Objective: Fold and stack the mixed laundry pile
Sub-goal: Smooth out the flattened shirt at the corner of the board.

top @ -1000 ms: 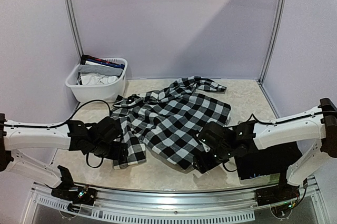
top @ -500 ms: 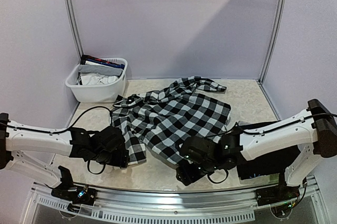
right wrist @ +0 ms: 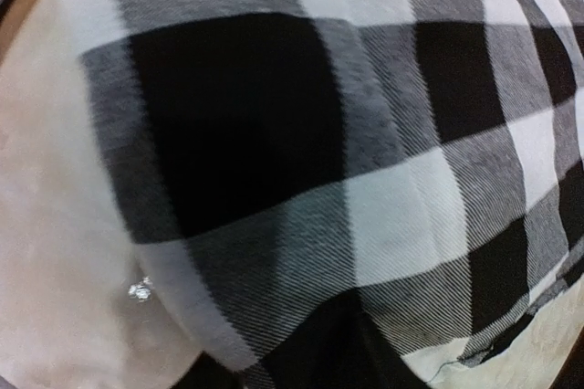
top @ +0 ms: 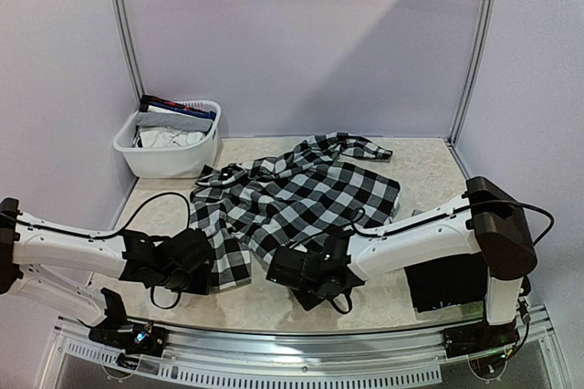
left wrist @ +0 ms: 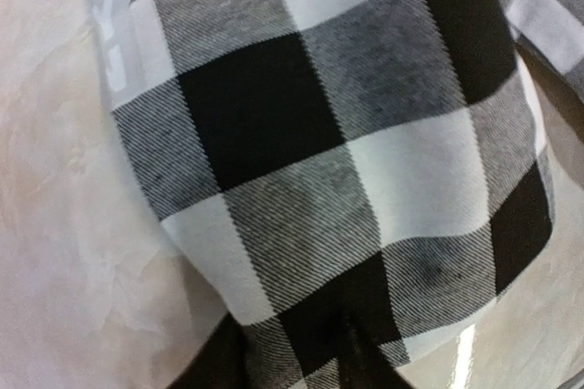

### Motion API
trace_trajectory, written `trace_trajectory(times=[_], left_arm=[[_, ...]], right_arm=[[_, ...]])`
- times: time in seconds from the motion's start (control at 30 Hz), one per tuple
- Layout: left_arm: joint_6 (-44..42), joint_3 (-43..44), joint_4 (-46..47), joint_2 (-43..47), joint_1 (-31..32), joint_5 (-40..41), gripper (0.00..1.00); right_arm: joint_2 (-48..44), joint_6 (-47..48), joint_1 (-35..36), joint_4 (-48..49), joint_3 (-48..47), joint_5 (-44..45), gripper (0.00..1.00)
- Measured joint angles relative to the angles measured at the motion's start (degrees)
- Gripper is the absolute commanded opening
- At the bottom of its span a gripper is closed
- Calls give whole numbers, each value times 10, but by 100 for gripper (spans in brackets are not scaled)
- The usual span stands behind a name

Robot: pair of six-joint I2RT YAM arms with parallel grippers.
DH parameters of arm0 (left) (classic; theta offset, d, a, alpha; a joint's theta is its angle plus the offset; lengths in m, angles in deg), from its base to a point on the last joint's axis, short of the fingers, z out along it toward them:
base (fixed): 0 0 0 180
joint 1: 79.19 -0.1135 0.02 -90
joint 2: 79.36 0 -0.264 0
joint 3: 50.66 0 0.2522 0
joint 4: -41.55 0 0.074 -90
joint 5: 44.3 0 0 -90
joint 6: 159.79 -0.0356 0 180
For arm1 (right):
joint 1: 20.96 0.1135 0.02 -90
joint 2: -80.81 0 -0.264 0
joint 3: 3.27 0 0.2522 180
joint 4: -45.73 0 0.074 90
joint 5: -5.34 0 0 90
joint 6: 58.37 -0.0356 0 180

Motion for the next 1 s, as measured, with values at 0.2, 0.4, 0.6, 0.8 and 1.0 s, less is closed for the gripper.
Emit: trace_trajectory(times=[0.2, 0.4, 0.6, 0.8, 1.0], left_arm=[[-1, -9, 4, 28, 1, 12, 0], [-14, 47, -87, 131, 1, 42, 0], [-18, 132, -197, 270, 1, 83, 0], [-9, 154, -289, 318, 1, 95, 1], [-21, 154, -292, 335, 2, 26, 38]], right_arm=[[6, -17, 1, -63, 6, 60, 0], [-37, -41, -1, -127, 69, 111, 0], [-169, -61, -22, -192, 150, 134, 0], [-249, -68, -35, -213, 194, 132, 4], [-265, -37, -35, -200, 226, 68, 40]])
